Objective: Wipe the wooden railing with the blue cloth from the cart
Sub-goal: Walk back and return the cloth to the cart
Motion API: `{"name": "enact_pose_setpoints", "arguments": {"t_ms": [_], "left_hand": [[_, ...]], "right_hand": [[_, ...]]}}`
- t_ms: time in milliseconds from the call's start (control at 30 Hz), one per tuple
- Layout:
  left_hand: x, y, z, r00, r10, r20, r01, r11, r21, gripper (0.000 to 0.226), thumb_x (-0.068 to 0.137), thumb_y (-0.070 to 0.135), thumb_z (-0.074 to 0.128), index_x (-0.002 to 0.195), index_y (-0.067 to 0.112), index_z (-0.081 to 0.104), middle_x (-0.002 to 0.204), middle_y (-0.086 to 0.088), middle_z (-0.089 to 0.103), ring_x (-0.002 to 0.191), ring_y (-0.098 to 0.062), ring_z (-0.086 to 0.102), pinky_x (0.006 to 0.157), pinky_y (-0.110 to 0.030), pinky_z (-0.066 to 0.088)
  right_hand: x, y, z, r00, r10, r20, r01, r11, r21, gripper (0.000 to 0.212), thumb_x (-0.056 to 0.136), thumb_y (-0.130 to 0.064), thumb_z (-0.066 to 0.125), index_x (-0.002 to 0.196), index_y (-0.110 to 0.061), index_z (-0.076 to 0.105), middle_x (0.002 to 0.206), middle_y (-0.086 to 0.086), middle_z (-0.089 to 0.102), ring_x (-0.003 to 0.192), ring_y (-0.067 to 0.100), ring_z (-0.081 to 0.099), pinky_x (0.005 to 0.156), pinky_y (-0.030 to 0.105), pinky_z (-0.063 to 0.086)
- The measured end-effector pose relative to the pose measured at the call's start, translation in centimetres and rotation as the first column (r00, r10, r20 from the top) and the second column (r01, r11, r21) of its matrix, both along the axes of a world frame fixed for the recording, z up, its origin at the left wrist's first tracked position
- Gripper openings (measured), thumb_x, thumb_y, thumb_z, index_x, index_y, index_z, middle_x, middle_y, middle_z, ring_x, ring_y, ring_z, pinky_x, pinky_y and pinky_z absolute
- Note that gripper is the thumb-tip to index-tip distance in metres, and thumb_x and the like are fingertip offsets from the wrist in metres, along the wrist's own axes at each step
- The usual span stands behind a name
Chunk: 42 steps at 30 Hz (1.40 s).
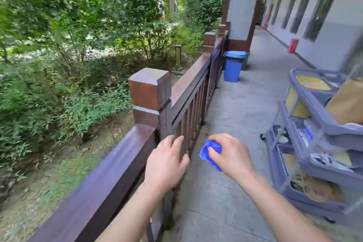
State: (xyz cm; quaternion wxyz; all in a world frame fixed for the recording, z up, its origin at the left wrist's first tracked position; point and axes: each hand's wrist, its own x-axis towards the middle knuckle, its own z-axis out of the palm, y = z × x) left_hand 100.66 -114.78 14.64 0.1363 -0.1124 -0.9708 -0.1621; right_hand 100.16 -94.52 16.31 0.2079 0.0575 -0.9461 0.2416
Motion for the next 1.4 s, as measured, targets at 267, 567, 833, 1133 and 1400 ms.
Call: {"name": "enact_pose_setpoints", "arguments": {"t_ms": [267, 567, 833, 1133, 1400], "left_hand": [[-8.6, 6.0, -1.3, 0.988, -0.15, 0.027, 0.151, 0.988, -0.023, 0.059, 0.096, 0.046, 0.047, 0.15, 0.025, 0.037, 0.147, 0.001, 0.043, 0.135, -0.021, 0.043, 0.1, -0.036, 0.043], [-22.0, 16.7, -2.8, 0.979, -0.204, 0.009, 0.204, 0.973, -0.104, 0.068, 0.084, 0.052, 0.028, 0.14, 0.021, 0.049, 0.133, -0.005, 0.055, 0.121, -0.028, 0.055, 0.093, -0.038, 0.049], [-33.2, 27.2, -2.9, 0.976, -0.213, 0.032, 0.215, 0.971, -0.1, 0.075, 0.081, 0.056, 0.021, 0.141, 0.021, 0.049, 0.136, -0.003, 0.054, 0.124, -0.027, 0.053, 0.095, -0.04, 0.049], [-47.0, 37.4, -3.4, 0.946, -0.323, 0.019, 0.324, 0.945, -0.037, 0.063, 0.083, 0.051, 0.035, 0.128, 0.015, 0.06, 0.117, -0.007, 0.063, 0.107, -0.031, 0.063, 0.083, -0.042, 0.056], [-63.4, 45.7, -3.7, 0.873, -0.487, 0.029, 0.487, 0.87, -0.076, 0.059, 0.081, 0.05, 0.04, 0.126, 0.017, 0.061, 0.105, -0.008, 0.064, 0.096, -0.033, 0.065, 0.073, -0.043, 0.057]], "right_hand": [[-5.1, 6.0, -1.3, 0.986, -0.167, 0.023, 0.167, 0.986, -0.016, 0.026, 0.075, -0.023, 0.067, 0.101, -0.025, 0.07, 0.101, -0.001, 0.069, 0.094, 0.025, 0.064, 0.076, 0.036, 0.05], [-16.8, 17.1, -3.6, 0.973, -0.226, 0.045, 0.229, 0.972, -0.053, 0.029, 0.075, -0.024, 0.066, 0.104, -0.023, 0.07, 0.101, 0.002, 0.069, 0.093, 0.026, 0.064, 0.079, 0.037, 0.051], [-27.0, 28.4, -3.6, 0.965, -0.245, 0.098, 0.247, 0.969, -0.018, 0.028, 0.077, -0.027, 0.061, 0.104, -0.026, 0.068, 0.102, -0.003, 0.069, 0.095, 0.021, 0.062, 0.08, 0.033, 0.049], [-38.5, 38.0, -4.2, 0.93, -0.347, 0.117, 0.352, 0.936, -0.019, 0.03, 0.078, -0.029, 0.058, 0.107, -0.03, 0.067, 0.103, -0.007, 0.066, 0.097, 0.018, 0.06, 0.08, 0.032, 0.048], [-51.4, 44.6, -4.1, 0.857, -0.505, 0.097, 0.51, 0.86, -0.028, 0.024, 0.076, -0.025, 0.06, 0.099, -0.028, 0.068, 0.098, -0.006, 0.068, 0.094, 0.018, 0.061, 0.076, 0.032, 0.047]]}}
